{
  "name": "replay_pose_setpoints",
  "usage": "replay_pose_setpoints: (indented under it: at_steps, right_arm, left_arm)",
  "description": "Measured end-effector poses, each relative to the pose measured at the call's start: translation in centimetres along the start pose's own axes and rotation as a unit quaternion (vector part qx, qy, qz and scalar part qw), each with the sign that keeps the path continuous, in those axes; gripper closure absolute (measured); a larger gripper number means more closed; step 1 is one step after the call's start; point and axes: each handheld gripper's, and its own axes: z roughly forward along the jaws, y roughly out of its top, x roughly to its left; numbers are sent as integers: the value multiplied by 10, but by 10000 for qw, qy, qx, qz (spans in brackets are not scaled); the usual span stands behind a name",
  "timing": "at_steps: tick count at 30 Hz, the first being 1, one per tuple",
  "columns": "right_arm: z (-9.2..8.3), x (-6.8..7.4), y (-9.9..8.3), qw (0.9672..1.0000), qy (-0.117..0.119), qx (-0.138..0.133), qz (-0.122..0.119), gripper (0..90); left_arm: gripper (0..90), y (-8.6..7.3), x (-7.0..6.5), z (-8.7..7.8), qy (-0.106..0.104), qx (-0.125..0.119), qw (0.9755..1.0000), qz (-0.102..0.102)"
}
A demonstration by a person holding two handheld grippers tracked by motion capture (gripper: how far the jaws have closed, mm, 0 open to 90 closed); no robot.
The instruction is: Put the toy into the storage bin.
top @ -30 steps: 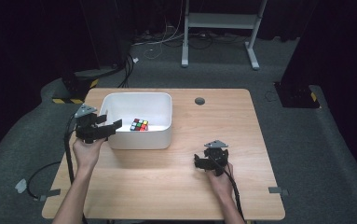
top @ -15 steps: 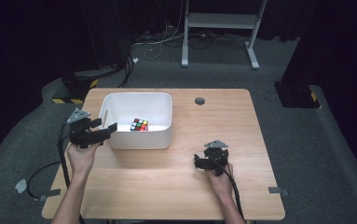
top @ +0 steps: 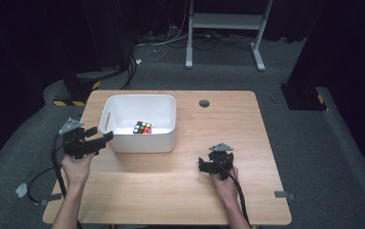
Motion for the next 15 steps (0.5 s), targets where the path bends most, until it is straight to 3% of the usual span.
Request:
replay_pose_setpoints:
  at_steps: [15]
  right_arm:
    - [0,0,0,10000,0,-1,-2,146]
  left_arm:
    - [267,-20,6,-15,35,-72,9999,-133]
